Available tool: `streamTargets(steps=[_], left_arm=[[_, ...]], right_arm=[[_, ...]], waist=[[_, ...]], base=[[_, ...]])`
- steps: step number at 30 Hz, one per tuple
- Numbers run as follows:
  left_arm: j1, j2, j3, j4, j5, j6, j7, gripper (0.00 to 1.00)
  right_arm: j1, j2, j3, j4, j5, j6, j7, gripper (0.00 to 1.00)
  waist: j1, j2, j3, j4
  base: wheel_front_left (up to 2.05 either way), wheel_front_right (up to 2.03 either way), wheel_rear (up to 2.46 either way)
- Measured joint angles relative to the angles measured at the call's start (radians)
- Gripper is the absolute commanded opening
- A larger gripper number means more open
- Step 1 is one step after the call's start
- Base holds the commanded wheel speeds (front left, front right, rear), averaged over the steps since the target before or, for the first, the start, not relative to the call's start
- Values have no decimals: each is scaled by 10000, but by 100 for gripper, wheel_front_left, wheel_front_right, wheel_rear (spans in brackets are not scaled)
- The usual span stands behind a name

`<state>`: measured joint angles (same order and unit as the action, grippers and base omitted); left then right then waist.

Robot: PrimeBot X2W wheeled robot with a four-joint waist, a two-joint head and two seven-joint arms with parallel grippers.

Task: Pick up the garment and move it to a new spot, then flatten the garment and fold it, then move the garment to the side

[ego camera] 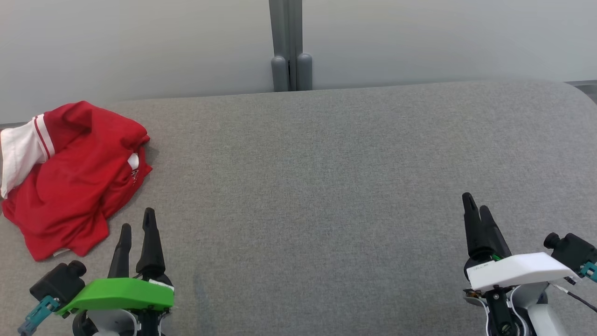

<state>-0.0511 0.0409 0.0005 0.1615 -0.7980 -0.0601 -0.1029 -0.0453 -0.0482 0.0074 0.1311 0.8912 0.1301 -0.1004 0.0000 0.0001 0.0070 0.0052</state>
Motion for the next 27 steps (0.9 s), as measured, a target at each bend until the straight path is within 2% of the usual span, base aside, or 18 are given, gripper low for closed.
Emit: streamTargets(steps=[13,27], left_arm=[[93,12,-311,33,1818,251,-351,100],[182,21,-464,10,3300,435,-711,100]], right_arm=[[68,-17,100,46,-1724,2,-387,100],[115,-15,207,71,-3221,2,-732,100]], waist=[[0,0,-3,41],[0,0,1,83]], base=[[0,0,0],[0,0,0]])
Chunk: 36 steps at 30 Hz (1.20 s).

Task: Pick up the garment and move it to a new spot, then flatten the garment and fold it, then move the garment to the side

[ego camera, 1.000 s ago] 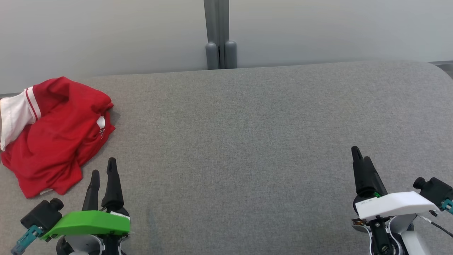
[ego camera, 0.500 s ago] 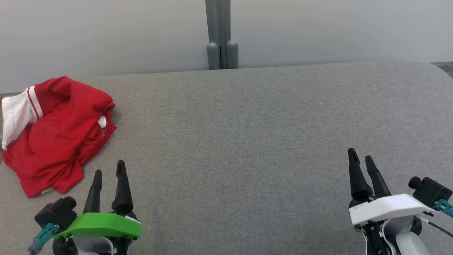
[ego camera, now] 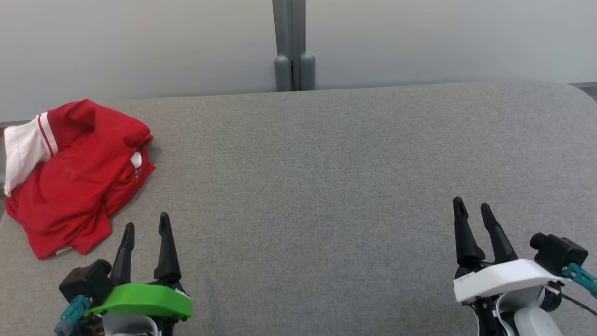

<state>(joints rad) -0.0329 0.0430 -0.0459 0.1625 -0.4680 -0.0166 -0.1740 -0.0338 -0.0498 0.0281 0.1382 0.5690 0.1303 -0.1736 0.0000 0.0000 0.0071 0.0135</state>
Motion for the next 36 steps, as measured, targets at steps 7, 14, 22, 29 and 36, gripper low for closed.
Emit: streamTargets(steps=[7,14,22,29,36], left_arm=[[7,4,-54,33,746,77,-140,100],[9,10,-100,61,1429,127,-309,100],[33,17,-127,61,2142,244,-483,100],[77,25,-144,194,2644,267,-619,100],[78,29,-207,401,3051,267,-736,100]], right_arm=[[34,4,27,-2,-671,0,-150,100],[39,6,52,-10,-1340,0,-309,100],[73,6,71,-25,-2029,0,-481,100],[91,6,81,-35,-2573,2,-589,100],[94,6,100,-15,-3051,2,-748,100]], waist=[[0,0,5,17],[0,0,11,48],[0,0,-5,98],[0,0,26,141],[0,0,47,186]], base=[[0,0,0],[0,0,0],[0,0,0],[0,0,0],[0,0,0]])
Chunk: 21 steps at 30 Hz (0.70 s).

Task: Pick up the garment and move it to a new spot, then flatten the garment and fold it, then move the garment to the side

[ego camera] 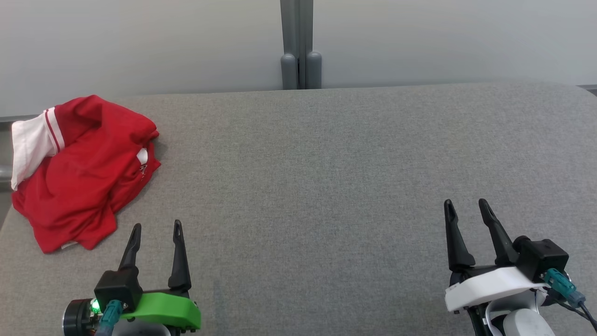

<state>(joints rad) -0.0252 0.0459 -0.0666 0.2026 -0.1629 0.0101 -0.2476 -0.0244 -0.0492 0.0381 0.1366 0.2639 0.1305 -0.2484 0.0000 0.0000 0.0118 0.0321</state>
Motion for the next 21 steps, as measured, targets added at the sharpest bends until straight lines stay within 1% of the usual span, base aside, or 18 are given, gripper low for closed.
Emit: streamTargets(steps=[9,21], left_arm=[[0,8,-117,157,332,-12,-148,100],[0,10,-127,397,174,-56,-165,100]], right_arm=[[13,-2,84,109,-514,0,-140,100],[26,0,104,370,-384,0,-142,100]], waist=[[0,0,-68,32],[0,0,-186,55]], base=[[0,0,0],[0,0,0]])
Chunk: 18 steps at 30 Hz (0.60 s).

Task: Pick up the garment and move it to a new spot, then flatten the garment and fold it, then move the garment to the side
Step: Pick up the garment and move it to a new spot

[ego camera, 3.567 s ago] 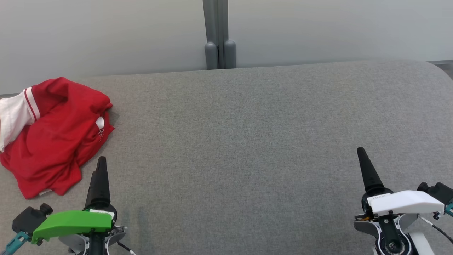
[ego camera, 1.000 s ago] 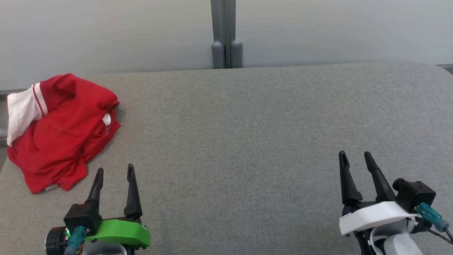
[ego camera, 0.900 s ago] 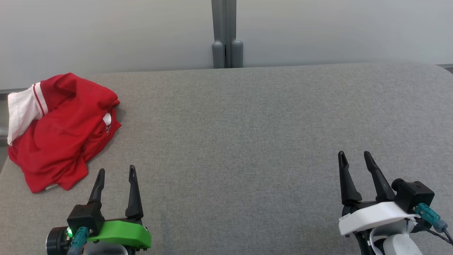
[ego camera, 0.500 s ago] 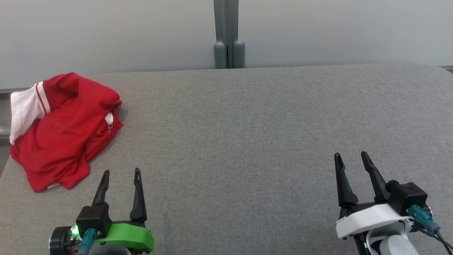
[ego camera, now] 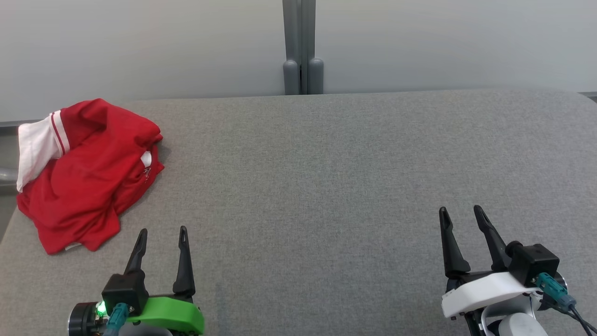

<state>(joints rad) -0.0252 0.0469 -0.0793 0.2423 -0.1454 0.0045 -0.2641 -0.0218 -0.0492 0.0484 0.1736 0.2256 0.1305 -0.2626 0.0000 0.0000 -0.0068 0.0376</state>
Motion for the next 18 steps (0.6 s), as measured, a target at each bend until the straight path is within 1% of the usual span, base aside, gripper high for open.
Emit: streamTargets(steps=[7,14,18], left_arm=[[-10,10,-4,144,-190,-4,19,100],[-23,104,-128,105,-309,-198,173,100],[-22,130,-157,104,-380,-219,255,100]], right_arm=[[2,0,19,107,77,0,0,100],[3,0,38,196,107,0,0,100],[4,0,48,230,155,0,0,100]], waist=[[0,0,-75,35],[0,0,-124,71],[0,0,-143,99]], base=[[0,0,0],[0,0,0],[0,0,0]])
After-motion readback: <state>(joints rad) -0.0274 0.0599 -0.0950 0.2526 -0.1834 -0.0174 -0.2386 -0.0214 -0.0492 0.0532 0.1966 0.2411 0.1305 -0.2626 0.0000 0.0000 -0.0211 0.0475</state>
